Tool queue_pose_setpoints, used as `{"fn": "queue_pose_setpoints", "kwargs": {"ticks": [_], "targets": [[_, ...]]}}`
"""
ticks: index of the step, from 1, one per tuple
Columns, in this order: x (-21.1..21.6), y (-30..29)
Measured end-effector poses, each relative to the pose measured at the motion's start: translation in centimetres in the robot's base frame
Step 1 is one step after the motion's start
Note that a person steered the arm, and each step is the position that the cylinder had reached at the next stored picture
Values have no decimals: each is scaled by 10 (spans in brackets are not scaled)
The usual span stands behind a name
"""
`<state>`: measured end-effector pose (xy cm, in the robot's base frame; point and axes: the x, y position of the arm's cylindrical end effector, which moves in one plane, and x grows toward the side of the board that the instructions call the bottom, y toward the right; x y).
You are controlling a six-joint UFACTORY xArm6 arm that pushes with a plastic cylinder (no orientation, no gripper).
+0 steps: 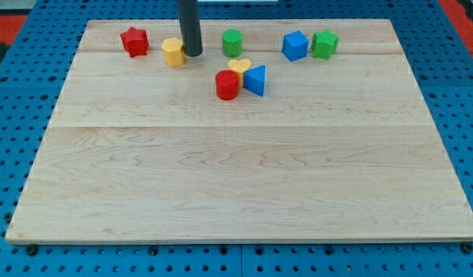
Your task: Point your arm at green star
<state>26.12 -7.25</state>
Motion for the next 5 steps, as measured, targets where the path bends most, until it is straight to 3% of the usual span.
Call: {"fn": "queue_pose_setpoints", "kwargs": {"ticks": [1, 2, 3, 4, 5], "targets": [[-23, 52], [-15, 113], [-32, 106], [-67, 172], [-49, 208]]}}
